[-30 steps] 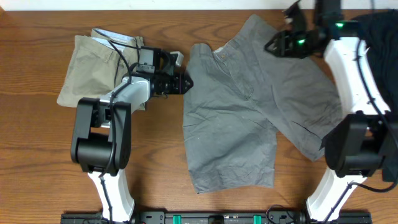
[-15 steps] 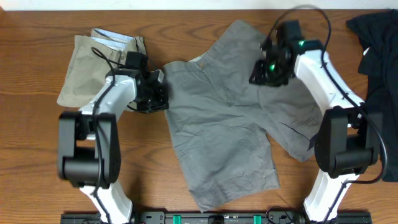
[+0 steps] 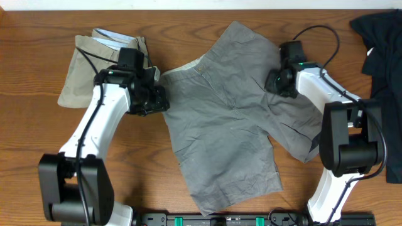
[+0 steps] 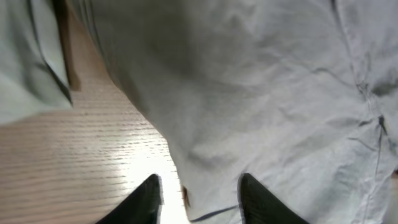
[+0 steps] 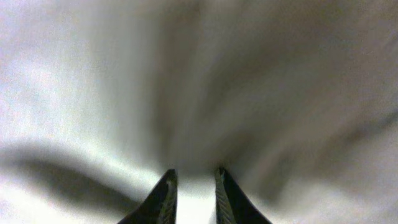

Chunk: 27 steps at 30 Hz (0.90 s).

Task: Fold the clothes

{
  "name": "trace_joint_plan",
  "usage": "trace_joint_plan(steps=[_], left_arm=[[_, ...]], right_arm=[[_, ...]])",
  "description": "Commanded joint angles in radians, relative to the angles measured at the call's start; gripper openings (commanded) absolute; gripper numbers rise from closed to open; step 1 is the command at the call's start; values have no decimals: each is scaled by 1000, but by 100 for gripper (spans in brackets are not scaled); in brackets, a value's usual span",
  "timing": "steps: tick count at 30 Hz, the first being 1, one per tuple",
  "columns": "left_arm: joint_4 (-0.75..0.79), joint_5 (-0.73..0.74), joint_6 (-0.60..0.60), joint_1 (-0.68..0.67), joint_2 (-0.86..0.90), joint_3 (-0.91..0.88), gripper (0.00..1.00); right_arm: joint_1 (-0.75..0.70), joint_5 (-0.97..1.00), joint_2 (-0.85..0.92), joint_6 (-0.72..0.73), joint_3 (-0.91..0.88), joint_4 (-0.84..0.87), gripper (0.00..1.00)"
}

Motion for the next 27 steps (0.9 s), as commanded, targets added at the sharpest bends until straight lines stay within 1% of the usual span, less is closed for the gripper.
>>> trace_joint_plan(steps=[1, 3, 6, 10, 12, 13, 15, 17, 18, 20, 21, 23, 24, 25, 26, 27], left_arm=[[-5, -15, -1, 2, -36, 5, 57], [2, -15, 0, 2, -38, 5, 61], [31, -15, 39, 2, -31, 5, 64], [140, -17, 140, 2, -10, -5, 66], [213, -36, 158, 2, 8, -20, 66], [245, -37, 161, 2, 21, -24, 64], [278, -34, 162, 2, 51, -25, 51], [290, -34, 162, 0, 83, -25, 41], [290, -34, 166, 0, 93, -25, 37], [286, -34, 173, 0, 108, -25, 34], [286, -34, 173, 0, 109, -25, 34], [287, -34, 173, 0, 109, -25, 34], [287, -34, 173, 0, 106, -25, 34], [286, -34, 172, 0, 103, -25, 34], [285, -34, 172, 0, 100, -25, 35], [282, -34, 172, 0, 93, -25, 36]], right_arm=[[-56, 118, 38, 60, -5, 110, 17], [-80, 98, 51, 56, -5, 204, 16], [-114, 10, 54, 4, -3, 294, 18], [-161, -212, 30, -177, 34, 275, 34], [-186, -305, -2, -232, 54, 215, 38], [-196, -339, -20, -246, 60, 182, 38], [-214, -389, -69, -264, 62, 108, 39], [-230, -393, -127, -253, 62, -8, 39], [-234, -389, -151, -244, 62, -63, 39], [-242, -317, -194, -222, 62, -192, 39], [-246, -246, -208, -187, 62, -248, 38], [-254, -120, -214, -145, 62, -323, 32], [-262, -60, -213, -123, 62, -359, 26], [-271, -8, -206, -92, 58, -387, 15], [-281, 15, -200, -69, 53, -405, 6], [-295, 22, -190, -53, 45, -414, 1]])
